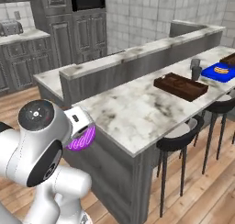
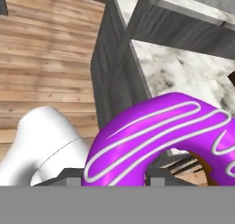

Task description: Take the donuts from the fridge and place them on the empty tray on the dining counter.

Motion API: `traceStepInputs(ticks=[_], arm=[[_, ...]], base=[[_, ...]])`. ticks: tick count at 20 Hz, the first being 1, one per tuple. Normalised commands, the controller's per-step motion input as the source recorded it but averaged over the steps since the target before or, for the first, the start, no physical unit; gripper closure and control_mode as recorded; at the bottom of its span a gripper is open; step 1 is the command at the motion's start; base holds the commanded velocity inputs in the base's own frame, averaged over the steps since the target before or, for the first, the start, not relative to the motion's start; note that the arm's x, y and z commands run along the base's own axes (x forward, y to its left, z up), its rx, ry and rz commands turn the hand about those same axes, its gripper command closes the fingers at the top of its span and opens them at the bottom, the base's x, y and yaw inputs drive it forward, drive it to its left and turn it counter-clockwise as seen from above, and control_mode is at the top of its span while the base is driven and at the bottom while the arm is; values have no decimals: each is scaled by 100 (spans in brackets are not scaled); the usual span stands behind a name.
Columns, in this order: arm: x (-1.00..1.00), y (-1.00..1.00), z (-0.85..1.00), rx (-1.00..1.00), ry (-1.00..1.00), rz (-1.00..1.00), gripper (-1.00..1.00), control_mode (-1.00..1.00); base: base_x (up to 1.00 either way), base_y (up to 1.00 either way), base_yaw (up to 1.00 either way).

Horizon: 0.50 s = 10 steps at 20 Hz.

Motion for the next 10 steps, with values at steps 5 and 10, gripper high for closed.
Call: traceStepInputs(ticks=[5,10], arm=[[0,0,0,0,0,0,100,100],[0,0,0,0,0,0,100,100]], base=[[-8,-100,-15],[-5,-100,-16]])
